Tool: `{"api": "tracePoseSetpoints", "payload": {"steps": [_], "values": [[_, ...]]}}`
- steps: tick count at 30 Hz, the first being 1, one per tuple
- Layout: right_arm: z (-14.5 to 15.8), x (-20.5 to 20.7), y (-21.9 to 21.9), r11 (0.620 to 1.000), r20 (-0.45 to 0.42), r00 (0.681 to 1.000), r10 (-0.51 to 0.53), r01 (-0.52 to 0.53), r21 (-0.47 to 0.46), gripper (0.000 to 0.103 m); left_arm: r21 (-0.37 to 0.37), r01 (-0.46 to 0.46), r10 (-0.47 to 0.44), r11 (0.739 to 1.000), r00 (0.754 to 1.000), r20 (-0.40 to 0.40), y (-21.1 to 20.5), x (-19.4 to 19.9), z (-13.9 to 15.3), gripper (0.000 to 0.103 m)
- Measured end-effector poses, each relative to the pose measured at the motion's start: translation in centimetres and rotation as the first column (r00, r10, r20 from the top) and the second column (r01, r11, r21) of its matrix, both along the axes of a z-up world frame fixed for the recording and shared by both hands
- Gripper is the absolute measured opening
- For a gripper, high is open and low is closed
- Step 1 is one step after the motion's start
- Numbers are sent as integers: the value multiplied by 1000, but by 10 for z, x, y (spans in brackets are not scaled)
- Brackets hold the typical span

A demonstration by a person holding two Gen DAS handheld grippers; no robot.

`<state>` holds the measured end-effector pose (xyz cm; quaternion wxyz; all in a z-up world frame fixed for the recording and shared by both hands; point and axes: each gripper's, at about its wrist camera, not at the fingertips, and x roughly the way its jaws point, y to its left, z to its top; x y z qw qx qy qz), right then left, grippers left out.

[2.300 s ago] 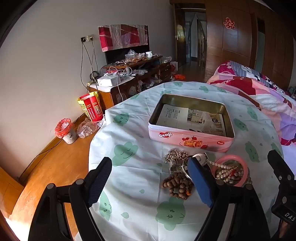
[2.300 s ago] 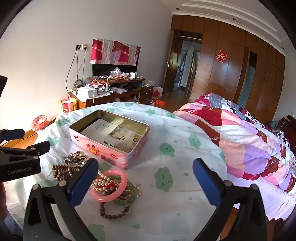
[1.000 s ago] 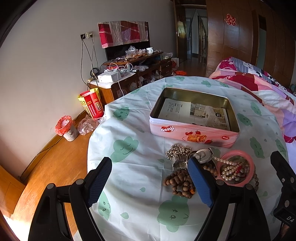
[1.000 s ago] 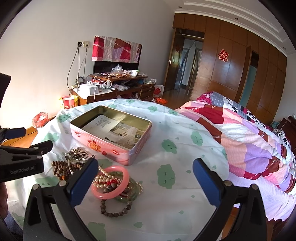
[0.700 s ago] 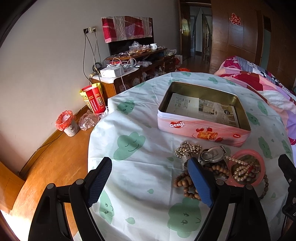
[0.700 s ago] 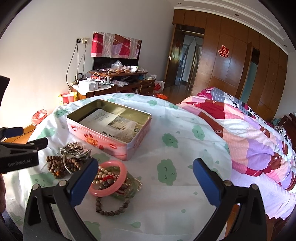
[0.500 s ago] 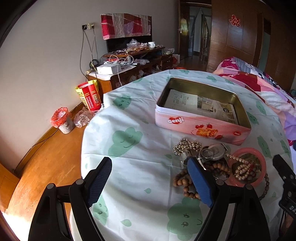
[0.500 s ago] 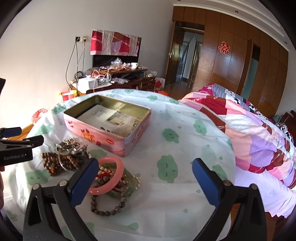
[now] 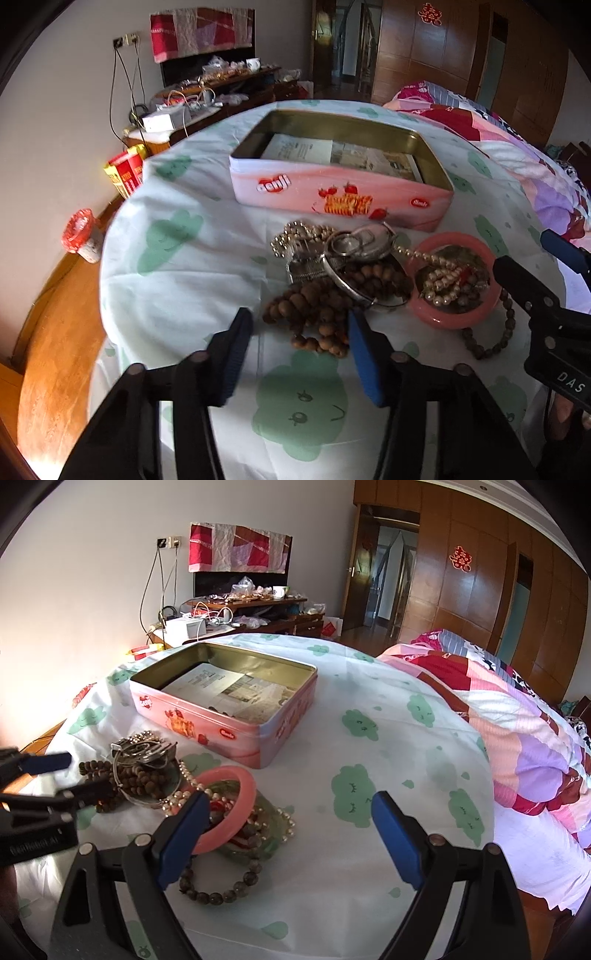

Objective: Organize jewelry
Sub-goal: 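Grasp the brown wooden bead bracelet with the left tool, then grasp the pink bangle with the right tool while the left tool holds the beads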

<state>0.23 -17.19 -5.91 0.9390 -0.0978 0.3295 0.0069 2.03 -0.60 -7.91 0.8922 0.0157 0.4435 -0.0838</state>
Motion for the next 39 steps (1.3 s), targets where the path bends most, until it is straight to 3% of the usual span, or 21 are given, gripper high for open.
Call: {"api": "tracePoseSetpoints", "payload": {"steps": [1,3,6,13,17,23,31,39], "values": [[0,-1,1,1000,1,1000,3,-3,-2,91,-8,-4,4,1000,1000,0,2,1,0,49],[0,-1,2,1000,1,1000,7,-7,-8,91,-16,12,-12,1000,1000,4,2,0,2,24],[-1,0,2,1000,-4,1000,6,-6,-6,91,-26,63,-62,998,998,9,-3,-3,5,14],[-2,3,-1,1000,-6,1000,-5,5,8,91,-81,61,-56,995,996,67,11,-3,37,11],[-2,3,-2,1000,-5,1000,-6,6,15,91,-61,79,-70,995,989,132,10,-11,61,10],[-3,3,-5,1000,-16,1000,1,-1,16,91,-48,100,-92,994,984,152,7,-18,75,10],[-9,15,-6,998,-58,998,33,-30,52,69,-54,71,-60,996,981,184,23,-15,90,10],[-20,27,4,996,-116,991,72,-65,57,55,-53,45,-37,998,989,141,24,-7,70,10]]}}
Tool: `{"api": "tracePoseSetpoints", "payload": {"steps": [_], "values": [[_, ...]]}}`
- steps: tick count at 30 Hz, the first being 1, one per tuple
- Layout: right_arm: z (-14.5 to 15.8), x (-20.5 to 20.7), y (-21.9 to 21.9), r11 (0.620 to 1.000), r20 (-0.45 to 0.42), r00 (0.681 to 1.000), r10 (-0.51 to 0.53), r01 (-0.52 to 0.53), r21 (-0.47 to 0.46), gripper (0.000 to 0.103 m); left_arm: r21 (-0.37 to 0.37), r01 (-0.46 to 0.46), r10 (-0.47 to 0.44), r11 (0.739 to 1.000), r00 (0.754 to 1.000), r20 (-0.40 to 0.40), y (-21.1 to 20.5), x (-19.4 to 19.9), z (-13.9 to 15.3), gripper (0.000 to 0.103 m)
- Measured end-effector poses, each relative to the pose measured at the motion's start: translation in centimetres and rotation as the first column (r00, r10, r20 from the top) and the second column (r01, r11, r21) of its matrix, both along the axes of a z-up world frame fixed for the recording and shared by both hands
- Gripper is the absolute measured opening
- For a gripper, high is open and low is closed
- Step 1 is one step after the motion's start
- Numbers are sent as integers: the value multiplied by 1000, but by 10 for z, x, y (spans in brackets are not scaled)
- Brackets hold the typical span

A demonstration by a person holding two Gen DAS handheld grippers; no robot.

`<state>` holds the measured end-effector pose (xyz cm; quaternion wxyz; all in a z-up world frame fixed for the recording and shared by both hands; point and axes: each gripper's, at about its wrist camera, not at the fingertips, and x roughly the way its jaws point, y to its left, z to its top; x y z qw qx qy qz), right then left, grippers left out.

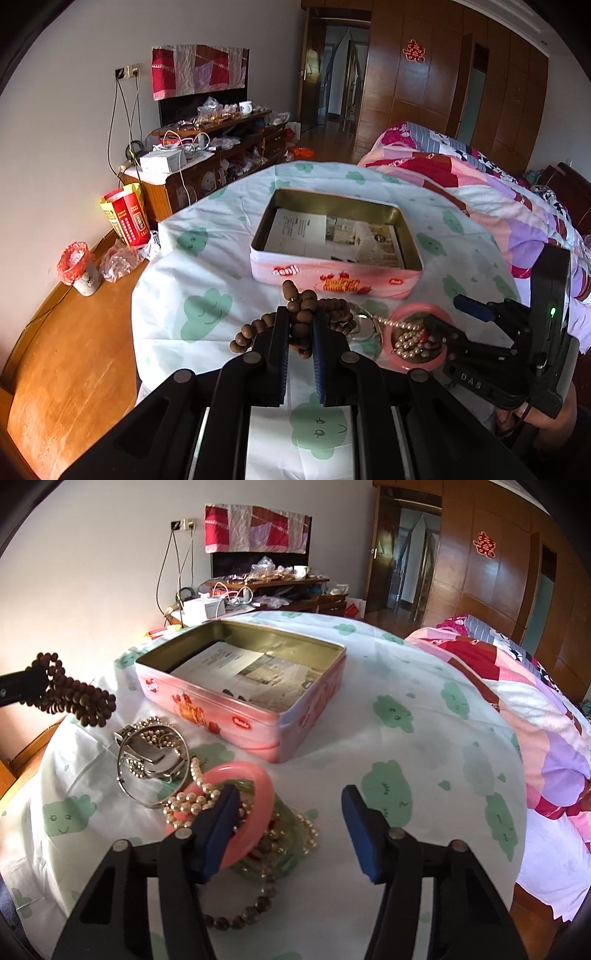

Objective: Organize jewelry
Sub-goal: 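Grasp the pink bangle with the right tool while the left tool holds the beads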

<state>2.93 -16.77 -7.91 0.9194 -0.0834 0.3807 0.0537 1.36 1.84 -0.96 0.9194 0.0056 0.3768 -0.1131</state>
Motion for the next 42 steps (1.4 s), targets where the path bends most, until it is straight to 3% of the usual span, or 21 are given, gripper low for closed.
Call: {"api": "tracePoseSetpoints", "payload": {"steps": [5,6,9,42], "values": [[-3,5,5,999,-49,998,33,-31,33,35,-6,-3,3,1000,1000,-15,0,1,-6,11],[-4,5,6,998,-58,997,44,-41,45,25,-8,-7,7,1000,1000,-15,1,2,-7,11],[-4,2,8,997,-65,996,56,-53,47,19,-15,-13,13,1000,1000,-8,3,2,-4,11],[40,-13,3,986,100,993,65,-80,145,13,-28,-14,15,1000,999,50,4,-3,13,11]]}}
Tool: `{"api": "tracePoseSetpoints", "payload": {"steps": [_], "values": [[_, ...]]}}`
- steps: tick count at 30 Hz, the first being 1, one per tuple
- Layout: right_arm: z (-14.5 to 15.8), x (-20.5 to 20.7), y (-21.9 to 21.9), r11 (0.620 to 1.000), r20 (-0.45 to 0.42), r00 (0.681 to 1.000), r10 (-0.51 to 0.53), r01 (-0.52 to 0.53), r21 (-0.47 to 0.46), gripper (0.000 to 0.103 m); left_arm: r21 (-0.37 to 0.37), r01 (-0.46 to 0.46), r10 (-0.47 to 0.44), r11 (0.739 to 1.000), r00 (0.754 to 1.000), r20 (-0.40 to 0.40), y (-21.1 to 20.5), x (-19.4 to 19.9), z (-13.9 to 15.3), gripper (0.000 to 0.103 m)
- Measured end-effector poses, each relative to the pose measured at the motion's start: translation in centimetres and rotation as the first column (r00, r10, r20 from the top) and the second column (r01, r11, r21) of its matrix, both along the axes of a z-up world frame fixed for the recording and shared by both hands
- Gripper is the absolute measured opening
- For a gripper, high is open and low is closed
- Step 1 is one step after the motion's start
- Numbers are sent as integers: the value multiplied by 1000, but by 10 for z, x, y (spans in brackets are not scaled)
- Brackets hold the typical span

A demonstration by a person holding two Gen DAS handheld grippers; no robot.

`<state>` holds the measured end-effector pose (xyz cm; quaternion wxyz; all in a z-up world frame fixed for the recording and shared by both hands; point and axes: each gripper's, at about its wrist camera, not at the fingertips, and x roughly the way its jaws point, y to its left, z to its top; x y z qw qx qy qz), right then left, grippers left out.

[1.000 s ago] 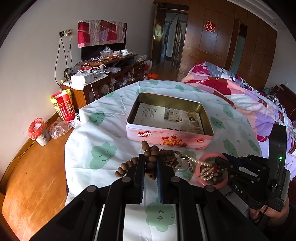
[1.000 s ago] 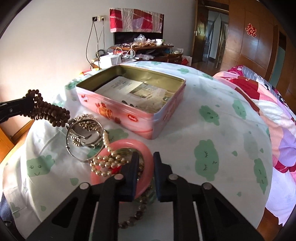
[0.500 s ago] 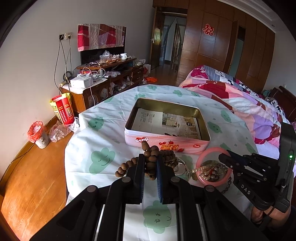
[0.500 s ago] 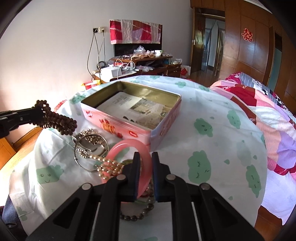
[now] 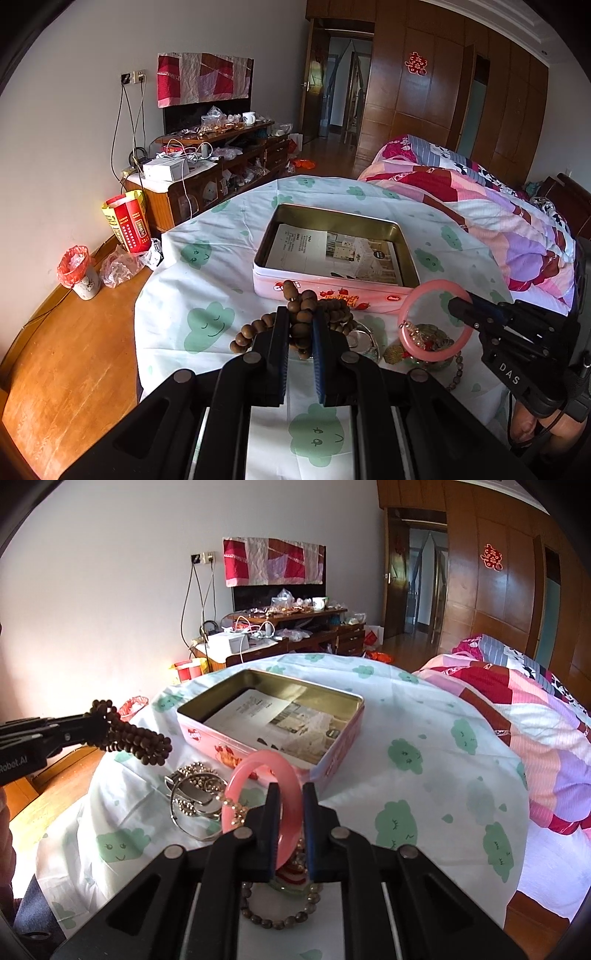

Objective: Organize jewelry
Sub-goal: 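Grasp the pink bangle with the right tool while the left tool holds the beads, then carry the bead bracelet and pink bangle over the open tin with both tools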

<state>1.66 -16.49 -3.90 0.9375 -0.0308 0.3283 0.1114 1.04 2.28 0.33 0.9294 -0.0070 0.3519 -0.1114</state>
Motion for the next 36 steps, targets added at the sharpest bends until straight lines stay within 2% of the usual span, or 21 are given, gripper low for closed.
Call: {"api": "tracePoseSetpoints", "payload": {"steps": [18,36], "values": [[7,3,-1,1000,21,1000,-4,4,6,13,17,-4,4,1000,1000,-3,2,6,-3,11],[15,34,2,999,28,1000,-3,5,-45,13,49,-1,-1,999,999,32,4,41,10,11]]}}
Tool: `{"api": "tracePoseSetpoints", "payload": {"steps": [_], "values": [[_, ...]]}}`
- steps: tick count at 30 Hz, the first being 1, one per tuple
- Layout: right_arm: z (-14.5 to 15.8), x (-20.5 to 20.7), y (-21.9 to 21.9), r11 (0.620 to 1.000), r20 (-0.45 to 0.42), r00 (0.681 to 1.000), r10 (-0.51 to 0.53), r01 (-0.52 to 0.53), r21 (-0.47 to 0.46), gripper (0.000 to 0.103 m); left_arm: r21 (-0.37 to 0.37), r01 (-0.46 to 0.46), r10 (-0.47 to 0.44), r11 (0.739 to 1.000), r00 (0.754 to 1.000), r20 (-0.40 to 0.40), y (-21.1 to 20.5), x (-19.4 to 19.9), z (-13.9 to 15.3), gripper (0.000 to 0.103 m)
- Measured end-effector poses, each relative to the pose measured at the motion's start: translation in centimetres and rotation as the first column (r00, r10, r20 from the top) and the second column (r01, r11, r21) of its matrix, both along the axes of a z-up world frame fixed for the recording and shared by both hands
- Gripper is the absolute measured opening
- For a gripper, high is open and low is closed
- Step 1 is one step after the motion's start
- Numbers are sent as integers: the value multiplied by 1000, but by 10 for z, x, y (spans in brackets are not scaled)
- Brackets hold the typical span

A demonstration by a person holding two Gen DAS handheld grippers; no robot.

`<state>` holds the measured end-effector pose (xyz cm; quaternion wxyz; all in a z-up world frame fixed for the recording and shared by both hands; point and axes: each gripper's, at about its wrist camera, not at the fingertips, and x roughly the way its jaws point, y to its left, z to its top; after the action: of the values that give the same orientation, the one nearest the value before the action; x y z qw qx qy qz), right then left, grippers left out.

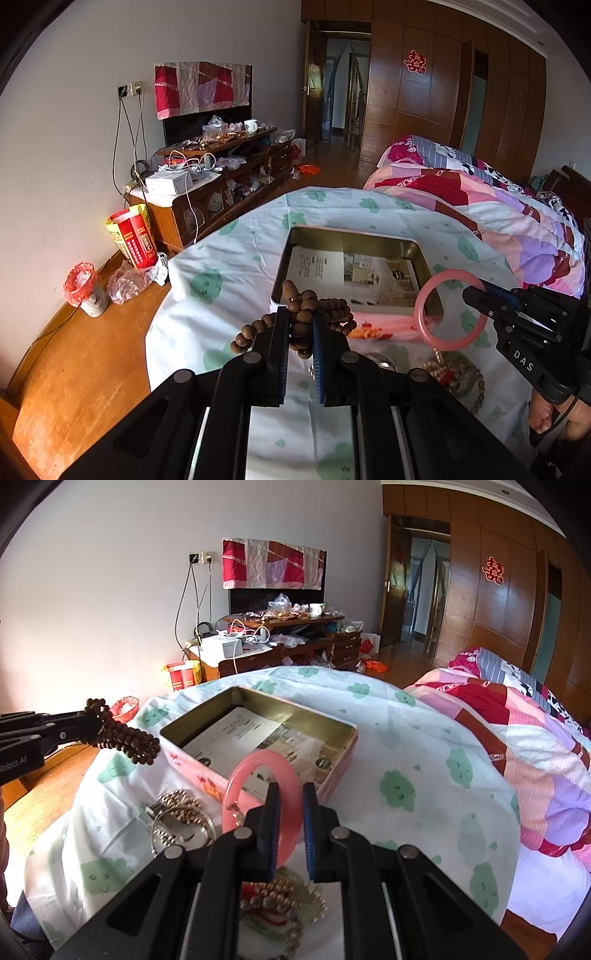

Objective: Organize jewelry
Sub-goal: 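Carry the bead bracelet and pink bangle over the open tin with both tools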

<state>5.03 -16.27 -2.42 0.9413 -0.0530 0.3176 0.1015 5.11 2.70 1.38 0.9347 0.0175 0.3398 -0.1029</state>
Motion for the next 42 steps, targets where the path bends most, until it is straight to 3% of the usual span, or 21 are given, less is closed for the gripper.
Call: {"api": "tracePoseSetpoints", "payload": {"steps": [11,26,42], "values": [[7,34,-2,999,-1,1000,-12,12,-32,13,41,4,-5,999,1000,9,-8,34,4,11],[0,77,-1,994,-14,999,-44,43,-99,13,107,-10,14,994,999,-33,-25,86,-14,11],[-11,107,7,987,-40,997,-65,58,-153,13,163,4,9,987,997,-78,-41,113,-32,11]]}}
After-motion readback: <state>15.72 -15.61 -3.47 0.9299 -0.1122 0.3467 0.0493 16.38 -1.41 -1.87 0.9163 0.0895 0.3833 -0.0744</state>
